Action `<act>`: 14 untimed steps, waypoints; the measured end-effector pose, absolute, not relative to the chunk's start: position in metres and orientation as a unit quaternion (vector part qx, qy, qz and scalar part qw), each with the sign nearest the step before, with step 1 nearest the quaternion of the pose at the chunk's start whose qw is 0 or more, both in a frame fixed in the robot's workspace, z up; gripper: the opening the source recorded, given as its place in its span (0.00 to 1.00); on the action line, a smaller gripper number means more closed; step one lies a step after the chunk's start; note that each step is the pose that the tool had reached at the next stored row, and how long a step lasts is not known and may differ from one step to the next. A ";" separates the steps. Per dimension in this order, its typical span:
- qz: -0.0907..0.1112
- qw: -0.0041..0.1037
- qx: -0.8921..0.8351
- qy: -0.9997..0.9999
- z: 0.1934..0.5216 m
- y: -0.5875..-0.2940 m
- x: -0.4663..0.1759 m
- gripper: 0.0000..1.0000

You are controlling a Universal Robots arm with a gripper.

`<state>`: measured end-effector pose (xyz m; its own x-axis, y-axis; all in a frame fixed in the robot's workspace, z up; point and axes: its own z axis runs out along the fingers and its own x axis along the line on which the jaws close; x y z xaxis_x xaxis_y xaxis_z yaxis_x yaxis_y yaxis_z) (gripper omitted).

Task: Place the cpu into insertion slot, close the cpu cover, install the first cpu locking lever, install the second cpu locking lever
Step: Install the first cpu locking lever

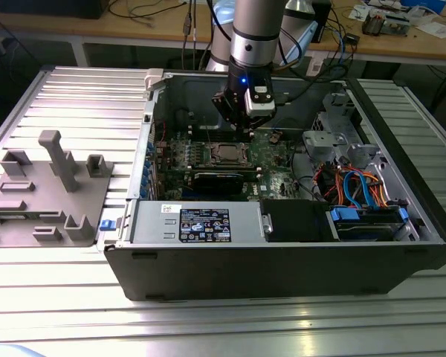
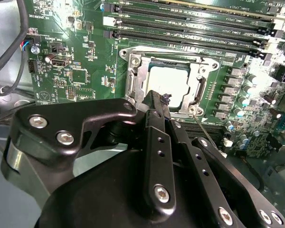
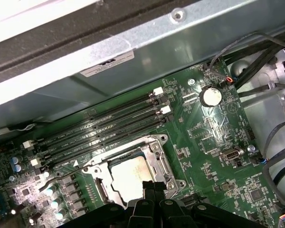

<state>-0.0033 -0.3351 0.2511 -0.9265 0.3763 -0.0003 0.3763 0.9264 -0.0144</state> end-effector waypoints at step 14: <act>0.007 0.001 -0.175 -0.984 0.251 -0.335 -0.003 0.11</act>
<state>-0.0033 -0.3351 0.2511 -0.9384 0.3454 -0.0003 0.3454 0.9383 -0.0144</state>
